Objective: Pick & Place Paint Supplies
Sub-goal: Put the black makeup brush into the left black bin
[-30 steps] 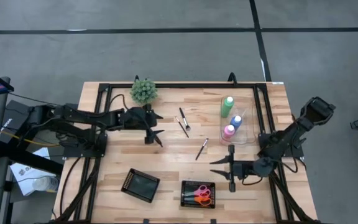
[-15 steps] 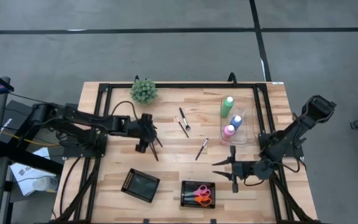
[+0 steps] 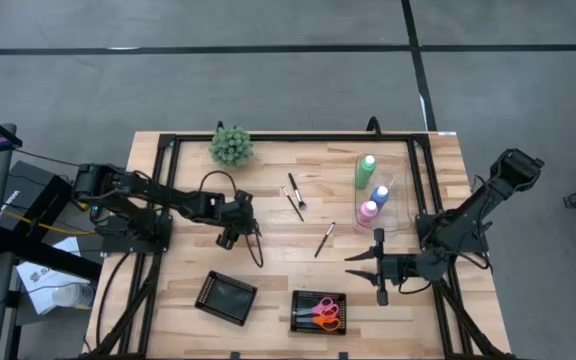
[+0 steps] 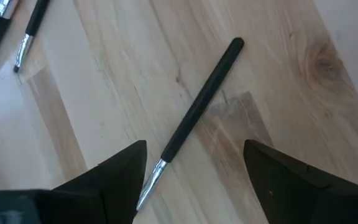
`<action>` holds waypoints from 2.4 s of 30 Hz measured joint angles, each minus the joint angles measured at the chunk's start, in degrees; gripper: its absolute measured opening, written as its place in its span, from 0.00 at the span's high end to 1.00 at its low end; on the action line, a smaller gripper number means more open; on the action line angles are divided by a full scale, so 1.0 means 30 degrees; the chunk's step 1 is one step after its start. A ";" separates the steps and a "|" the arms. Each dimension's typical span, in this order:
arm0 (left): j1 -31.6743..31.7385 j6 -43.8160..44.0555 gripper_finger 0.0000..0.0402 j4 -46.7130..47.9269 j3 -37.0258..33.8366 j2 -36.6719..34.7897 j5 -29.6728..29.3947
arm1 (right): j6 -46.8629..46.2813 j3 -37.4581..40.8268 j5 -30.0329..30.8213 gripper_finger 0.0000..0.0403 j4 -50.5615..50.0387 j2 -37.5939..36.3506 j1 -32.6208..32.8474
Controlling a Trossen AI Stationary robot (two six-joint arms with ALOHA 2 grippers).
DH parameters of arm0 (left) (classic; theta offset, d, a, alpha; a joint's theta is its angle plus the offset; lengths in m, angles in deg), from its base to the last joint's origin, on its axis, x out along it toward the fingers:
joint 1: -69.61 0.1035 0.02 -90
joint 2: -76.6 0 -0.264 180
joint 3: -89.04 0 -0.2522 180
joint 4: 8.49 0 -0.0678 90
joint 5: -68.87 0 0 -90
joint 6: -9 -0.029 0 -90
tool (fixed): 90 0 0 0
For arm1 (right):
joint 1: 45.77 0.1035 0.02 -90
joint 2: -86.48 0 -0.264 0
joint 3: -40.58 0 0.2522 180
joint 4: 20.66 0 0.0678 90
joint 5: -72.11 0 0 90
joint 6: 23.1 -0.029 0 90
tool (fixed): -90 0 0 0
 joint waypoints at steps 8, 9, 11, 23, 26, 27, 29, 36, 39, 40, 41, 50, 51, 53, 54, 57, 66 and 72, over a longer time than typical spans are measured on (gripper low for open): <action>0.0745 0.0192 0.40 -0.0746 0.0000 0.0113 -0.1132 | -0.0056 0.0000 -0.0066 0.73 -0.0350 0.0001 0.0000; 0.0758 0.0382 0.40 -0.1309 0.0000 0.0109 -0.1978 | -0.0054 0.0000 -0.0067 0.73 -0.0350 0.0001 0.0000; 0.0764 0.0303 0.40 -0.2548 0.0000 -0.0022 -0.3803 | -0.0072 0.0000 -0.0073 0.73 -0.0350 0.0001 0.0000; 0.1734 0.3020 0.43 -0.1861 0.0348 -0.2219 0.1304 | -0.1085 0.0000 -0.0226 0.73 -0.0488 0.0139 0.0066; 0.2253 0.3051 0.47 0.0127 0.1292 -0.1290 0.2859 | -0.1100 0.0000 -0.0219 0.73 -0.0495 0.0139 0.0066; 0.2331 0.2871 0.48 0.0712 0.1660 -0.0808 0.2990 | -0.1107 0.0000 -0.0219 0.73 -0.0520 0.0139 0.0066; 0.2328 0.2273 0.50 0.1577 0.2322 0.0089 0.3063 | -0.1109 0.0000 -0.0220 0.73 -0.0576 0.0139 0.0066; 0.1798 0.0914 0.51 0.3455 0.3796 0.2348 0.3341 | -0.1175 0.0000 -0.0211 0.73 -0.0760 0.0139 0.0022; 0.1595 0.0447 0.50 0.3954 0.3835 0.2844 0.3320 | -0.1549 -0.0007 -0.0204 0.73 -0.1040 0.0139 0.0022; 0.1552 0.0407 0.50 0.4107 0.3796 0.3023 0.3082 | -0.1614 -0.0007 -0.0197 0.73 -0.1122 0.0139 0.0022; 0.1542 0.0376 0.50 0.4106 0.3864 0.3140 0.2857 | -0.1624 -0.0007 -0.0197 0.73 -0.1122 0.0139 0.0022; 0.1552 -0.0123 0.61 0.3573 0.3832 0.3285 0.2332 | -0.1828 -0.0007 -0.0175 0.73 -0.1134 0.0139 0.0022; 0.1552 -0.0123 0.63 0.3506 0.3832 0.3302 0.2313 | -0.1828 -0.0007 -0.0163 0.73 -0.1129 0.0139 0.0022; 0.1552 -0.0123 0.69 0.3362 0.3825 0.3316 0.2199 | -0.1828 -0.0007 -0.0160 0.73 -0.1130 0.0139 0.0022; 0.1552 -0.0123 0.73 0.3282 0.3825 0.3330 0.2163 | -0.1828 -0.0007 -0.0154 0.73 -0.1129 0.0139 0.0022; 0.1559 -0.0123 0.84 0.3150 0.3804 0.3357 0.2281 | -0.1828 -0.0007 -0.0153 0.73 -0.1129 0.0139 0.0022; 0.1603 -0.0163 0.98 0.2729 0.3796 0.3380 0.2058 | -0.1828 -0.0007 -0.0160 0.73 -0.1133 0.0139 0.0022; 0.1472 0.0493 1.00 0.3112 0.3774 0.2925 0.1064 | -0.1838 -0.0007 -0.0160 0.73 -0.1129 0.0139 0.0022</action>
